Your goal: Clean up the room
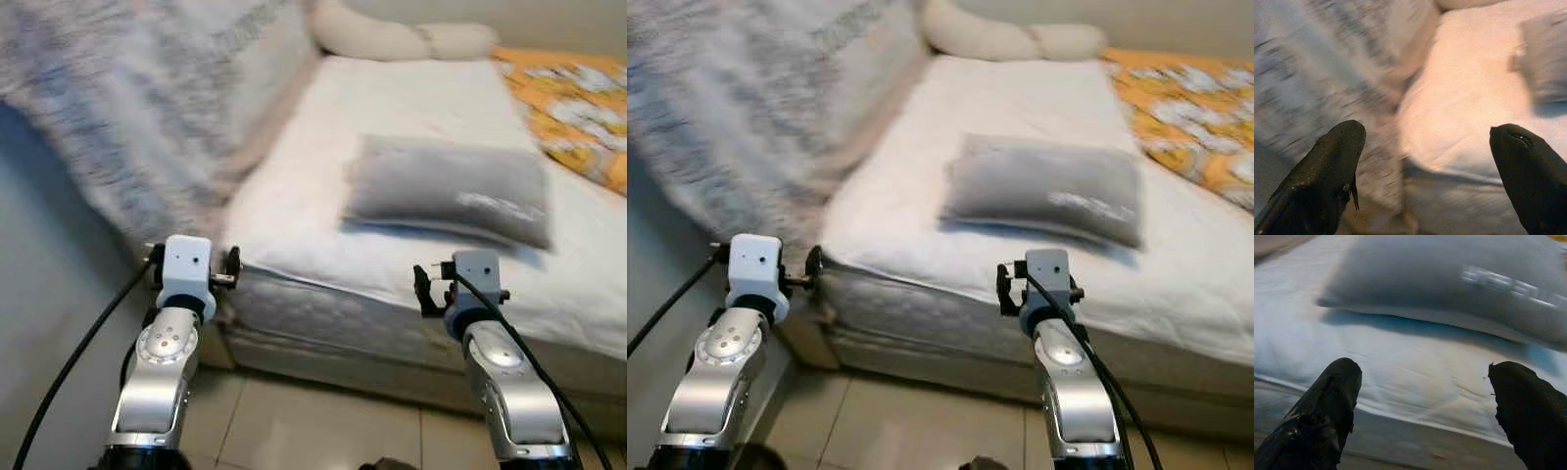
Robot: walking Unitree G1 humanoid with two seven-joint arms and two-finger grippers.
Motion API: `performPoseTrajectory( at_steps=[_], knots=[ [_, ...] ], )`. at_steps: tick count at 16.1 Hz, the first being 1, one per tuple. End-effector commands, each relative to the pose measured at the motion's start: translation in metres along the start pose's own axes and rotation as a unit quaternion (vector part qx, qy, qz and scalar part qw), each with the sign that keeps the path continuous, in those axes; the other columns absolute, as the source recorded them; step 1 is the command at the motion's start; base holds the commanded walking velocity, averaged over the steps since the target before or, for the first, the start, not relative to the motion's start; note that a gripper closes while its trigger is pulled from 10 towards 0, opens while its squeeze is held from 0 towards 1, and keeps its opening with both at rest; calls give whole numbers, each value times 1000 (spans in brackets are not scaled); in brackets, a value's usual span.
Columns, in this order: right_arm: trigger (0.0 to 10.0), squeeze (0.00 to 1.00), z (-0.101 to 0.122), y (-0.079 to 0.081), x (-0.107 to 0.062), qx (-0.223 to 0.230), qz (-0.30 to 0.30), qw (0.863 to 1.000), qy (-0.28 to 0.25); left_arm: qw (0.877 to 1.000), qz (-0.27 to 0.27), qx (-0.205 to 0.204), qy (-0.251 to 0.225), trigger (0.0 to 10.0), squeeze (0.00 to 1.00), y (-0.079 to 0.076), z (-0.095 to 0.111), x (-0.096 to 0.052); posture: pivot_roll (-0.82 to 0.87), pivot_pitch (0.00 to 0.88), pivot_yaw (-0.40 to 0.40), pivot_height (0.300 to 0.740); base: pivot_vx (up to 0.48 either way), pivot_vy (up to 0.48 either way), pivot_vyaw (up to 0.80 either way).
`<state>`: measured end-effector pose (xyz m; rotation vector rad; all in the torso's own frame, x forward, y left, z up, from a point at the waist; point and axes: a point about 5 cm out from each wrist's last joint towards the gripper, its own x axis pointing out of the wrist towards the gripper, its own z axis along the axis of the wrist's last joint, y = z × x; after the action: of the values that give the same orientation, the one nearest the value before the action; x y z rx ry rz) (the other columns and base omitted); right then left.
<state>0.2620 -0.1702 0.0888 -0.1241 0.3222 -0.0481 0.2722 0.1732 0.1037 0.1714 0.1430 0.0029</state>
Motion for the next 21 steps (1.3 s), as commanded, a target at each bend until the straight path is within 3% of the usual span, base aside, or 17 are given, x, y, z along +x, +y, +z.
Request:
performPoseTrajectory(
  at_steps=[1,12,17,21],
  knots=[
    [10000,1000,6,-3,1,-3,-6,1000,-9,1000,-13,-3,-8,10000,0,-4,3,1,39,0,34,740,0,0,-800],
    [10000,992,9,-2,3,-17,-7,1000,-20,1000,-12,-10,-14,10000,0,-3,7,4,42,0,32,740,297,0,-73],
    [10000,839,10,-3,4,-22,-9,999,-22,1000,-13,-10,-15,10000,0,-4,7,5,40,0,31,740,338,0,0],
    [10000,788,10,-2,6,-25,-7,999,-18,1000,-15,-10,-15,10000,0,-4,7,6,40,0,31,740,335,0,-200]
  ],
)
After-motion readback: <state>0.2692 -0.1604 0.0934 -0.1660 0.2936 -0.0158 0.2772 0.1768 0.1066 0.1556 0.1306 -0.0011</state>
